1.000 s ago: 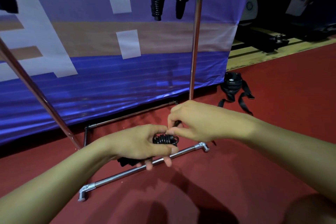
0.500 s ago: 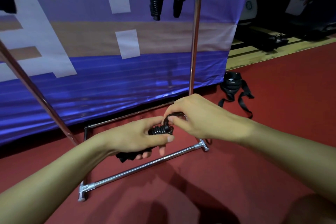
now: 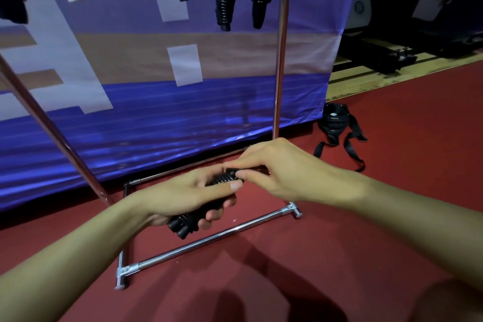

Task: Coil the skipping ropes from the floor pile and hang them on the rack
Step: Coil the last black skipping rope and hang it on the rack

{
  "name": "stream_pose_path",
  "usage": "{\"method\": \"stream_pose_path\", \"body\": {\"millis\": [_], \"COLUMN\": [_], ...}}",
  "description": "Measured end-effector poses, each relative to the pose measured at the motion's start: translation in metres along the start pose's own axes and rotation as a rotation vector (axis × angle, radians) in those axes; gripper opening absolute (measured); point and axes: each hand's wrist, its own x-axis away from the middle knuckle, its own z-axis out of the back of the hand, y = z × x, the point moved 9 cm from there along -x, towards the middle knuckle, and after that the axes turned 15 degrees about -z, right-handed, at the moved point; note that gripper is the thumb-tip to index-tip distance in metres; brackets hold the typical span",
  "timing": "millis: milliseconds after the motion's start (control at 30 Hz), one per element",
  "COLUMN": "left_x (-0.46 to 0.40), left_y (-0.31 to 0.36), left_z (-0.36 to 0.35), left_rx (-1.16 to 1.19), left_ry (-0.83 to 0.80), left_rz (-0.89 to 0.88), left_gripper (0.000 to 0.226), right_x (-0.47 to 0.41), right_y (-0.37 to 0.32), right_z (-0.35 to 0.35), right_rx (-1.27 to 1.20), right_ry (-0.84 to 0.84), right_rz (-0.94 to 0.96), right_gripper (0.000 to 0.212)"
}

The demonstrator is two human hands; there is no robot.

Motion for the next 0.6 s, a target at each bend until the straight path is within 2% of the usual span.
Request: {"method": "stream_pose_path", "body": {"millis": [33,100,200,300,367,433,500,567,600], "left_x": [-0.001,-0.002,-0.005,-0.009,-0.011,-0.012,-0.013,-0.014,-0.014], "left_y": [0.0,0.0,0.001,0.008,0.011,0.015,0.019,0.02,0.02], "left_z": [-0.001,-0.001,0.009,0.016,0.023,0.028,0.029,0.03,0.029], "left_rx": [0.076,0.159,0.049,-0.076,-0.108,-0.151,-0.181,-0.198,-0.199], "left_ry": [-0.01,0.009,0.113,0.181,0.246,0.284,0.295,0.308,0.306], "left_rz": [0.006,0.029,0.013,-0.054,-0.069,-0.095,-0.137,-0.156,-0.158], "left_gripper": [0.025,0.039,0.058,0.046,0.038,0.036,0.032,0.031,0.031], "right_x": [0.0,0.001,0.005,0.006,0.005,0.005,0.006,0.008,0.008], "right_y": [0.003,0.007,0.004,0.008,0.028,0.044,0.051,0.048,0.046], "right_z": [0.002,0.003,-0.001,0.005,0.011,0.002,-0.014,-0.029,-0.032], "right_rx": [0.007,0.016,-0.012,-0.05,-0.28,-0.535,-0.654,-0.631,-0.54], "right_ry": [-0.002,-0.028,-0.074,0.021,0.062,0.001,-0.084,-0.207,-0.252], "right_rz": [-0.006,-0.021,-0.039,-0.048,-0.204,-0.351,-0.449,-0.473,-0.446], "right_gripper": [0.034,0.035,0.037,0.029,0.022,0.015,0.005,0.014,0.02]}}
